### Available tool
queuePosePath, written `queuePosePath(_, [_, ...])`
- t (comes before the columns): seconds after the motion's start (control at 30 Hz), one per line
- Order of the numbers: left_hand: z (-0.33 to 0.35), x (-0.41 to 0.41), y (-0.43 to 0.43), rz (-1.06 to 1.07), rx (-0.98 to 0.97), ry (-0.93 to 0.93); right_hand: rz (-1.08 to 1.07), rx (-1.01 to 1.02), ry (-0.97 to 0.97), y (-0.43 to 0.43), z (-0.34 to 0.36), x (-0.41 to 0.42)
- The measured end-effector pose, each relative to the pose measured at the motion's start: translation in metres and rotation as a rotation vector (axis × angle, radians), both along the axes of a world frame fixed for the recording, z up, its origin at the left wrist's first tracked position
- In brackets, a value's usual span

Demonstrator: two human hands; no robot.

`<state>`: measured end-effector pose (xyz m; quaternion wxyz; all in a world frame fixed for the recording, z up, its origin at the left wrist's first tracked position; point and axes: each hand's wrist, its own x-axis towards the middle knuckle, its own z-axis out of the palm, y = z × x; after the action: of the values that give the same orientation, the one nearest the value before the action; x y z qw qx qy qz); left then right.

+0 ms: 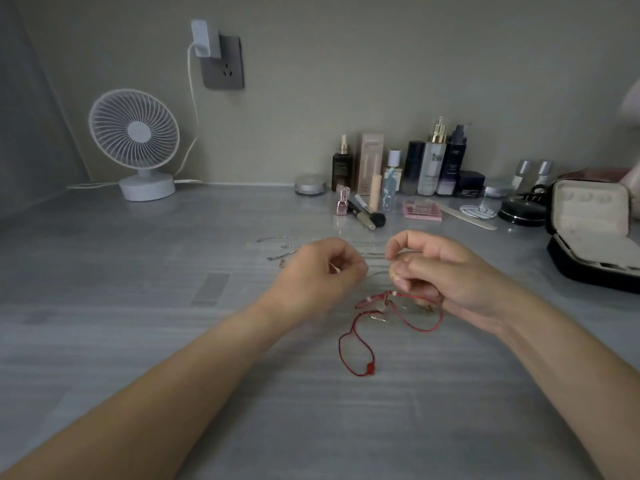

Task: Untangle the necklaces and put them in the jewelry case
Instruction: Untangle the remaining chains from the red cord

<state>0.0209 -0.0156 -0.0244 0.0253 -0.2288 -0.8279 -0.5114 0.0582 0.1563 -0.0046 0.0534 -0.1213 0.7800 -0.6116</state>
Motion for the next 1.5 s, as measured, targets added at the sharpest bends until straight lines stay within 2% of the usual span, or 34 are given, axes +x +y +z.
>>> queuePosePath(0.13, [0.012,0.017,0.003,-0.178,0.016,-0.044,-0.009,-0.048,0.017,0.001,-0.002,-0.003])
queuePosePath(0.27, [0.013,0.023,0.005,-0.23,0.007,-0.068,-0.008,-0.112,0.026,0.002,-0.001,-0.004])
queuePosePath(0.43, [0.006,0.019,0.008,-0.236,-0.054,0.021,-0.005,-0.159,0.02,-0.001,0.003,0.001])
queuePosePath(0.53, [0.006,0.018,0.008,-0.234,0.068,-0.072,-0.067,-0.147,0.03,-0.001,0.004,0.0])
queuePosePath(0.63, [0.006,0.016,0.007,-0.237,0.164,-0.163,-0.154,-0.053,0.055,0.001,0.003,-0.002])
queuePosePath(0.83, [0.011,0.016,0.006,-0.202,0.209,-0.181,-0.167,0.134,0.163,0.003,0.005,0.005])
queuePosePath(0.97, [0.012,0.015,0.003,-0.18,0.168,-0.202,-0.193,0.219,0.219,0.003,0.002,0.005])
queuePosePath(1.13, [0.012,0.014,0.001,-0.213,0.179,-0.305,-0.251,0.149,0.215,0.004,0.004,0.004])
queuePosePath(1.5, [0.013,0.01,0.002,-0.164,0.218,-0.304,-0.282,0.062,0.208,0.004,0.002,0.002])
